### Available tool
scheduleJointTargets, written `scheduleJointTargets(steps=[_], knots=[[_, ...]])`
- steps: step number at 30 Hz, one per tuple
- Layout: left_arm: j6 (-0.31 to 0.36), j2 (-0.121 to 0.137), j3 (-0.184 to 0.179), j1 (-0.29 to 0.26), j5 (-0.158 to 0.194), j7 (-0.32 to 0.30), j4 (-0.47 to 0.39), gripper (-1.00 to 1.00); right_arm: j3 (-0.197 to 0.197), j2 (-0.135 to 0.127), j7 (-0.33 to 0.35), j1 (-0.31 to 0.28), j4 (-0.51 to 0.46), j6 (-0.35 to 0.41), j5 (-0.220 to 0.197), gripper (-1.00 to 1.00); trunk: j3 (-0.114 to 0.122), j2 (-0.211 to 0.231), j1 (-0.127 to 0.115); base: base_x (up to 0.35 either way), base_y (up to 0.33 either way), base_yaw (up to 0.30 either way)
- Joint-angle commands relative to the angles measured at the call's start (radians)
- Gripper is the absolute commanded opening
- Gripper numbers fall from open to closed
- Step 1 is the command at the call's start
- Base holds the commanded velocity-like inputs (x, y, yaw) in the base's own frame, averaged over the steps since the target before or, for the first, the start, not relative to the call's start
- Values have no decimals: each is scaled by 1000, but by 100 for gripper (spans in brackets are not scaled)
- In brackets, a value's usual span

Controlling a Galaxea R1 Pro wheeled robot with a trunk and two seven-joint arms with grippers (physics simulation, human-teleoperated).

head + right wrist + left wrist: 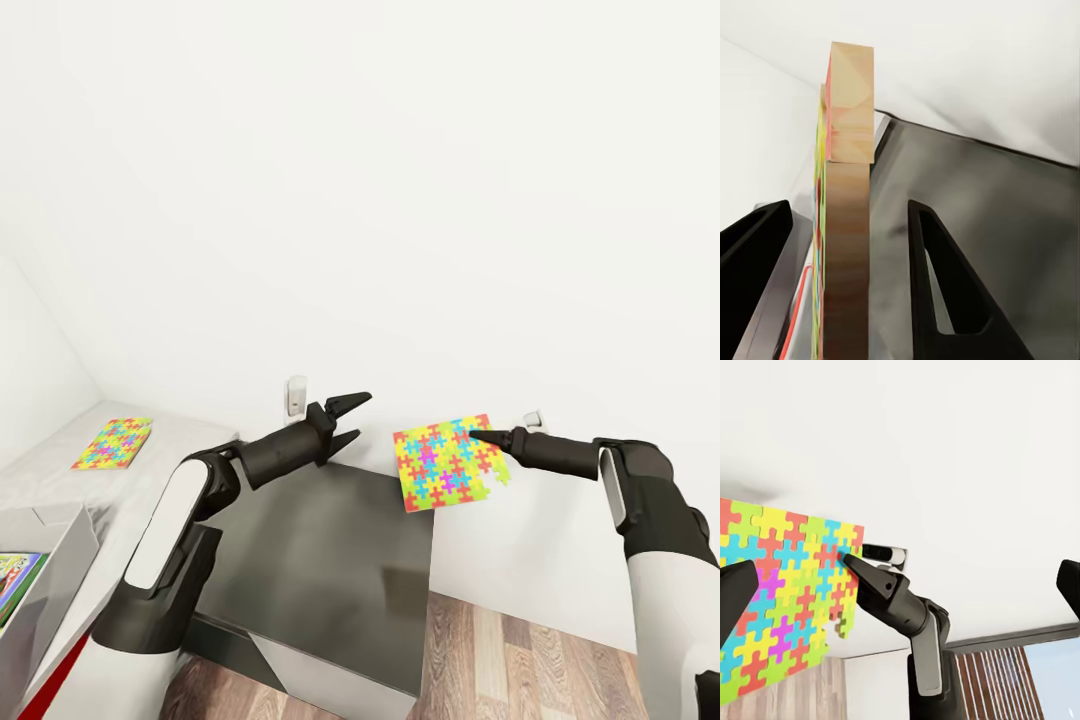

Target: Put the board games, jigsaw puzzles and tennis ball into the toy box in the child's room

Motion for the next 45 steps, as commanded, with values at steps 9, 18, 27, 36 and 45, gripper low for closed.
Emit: scheduleJointTargets(steps=[9,18,27,36,45], knots=[[2,0,33,9,11,10,-1,100,2,-1,7,0,-9,7,6,-100,2,-2,1,0,0,104],[2,-1,35,12,11,10,-1,100,2,-1,6,-1,-11,7,8,-100,9,-2,1,0,0,201],[2,-2,34,13,11,11,-1,100,4,0,6,-2,-9,7,12,-100,15,-2,1,0,0,258],[2,-2,30,13,10,18,-1,100,4,0,6,-2,-9,7,15,-100,20,-2,1,0,0,277],[2,-2,30,13,7,20,-1,100,4,0,6,-2,-9,7,16,-100,24,-2,1,0,0,279]])
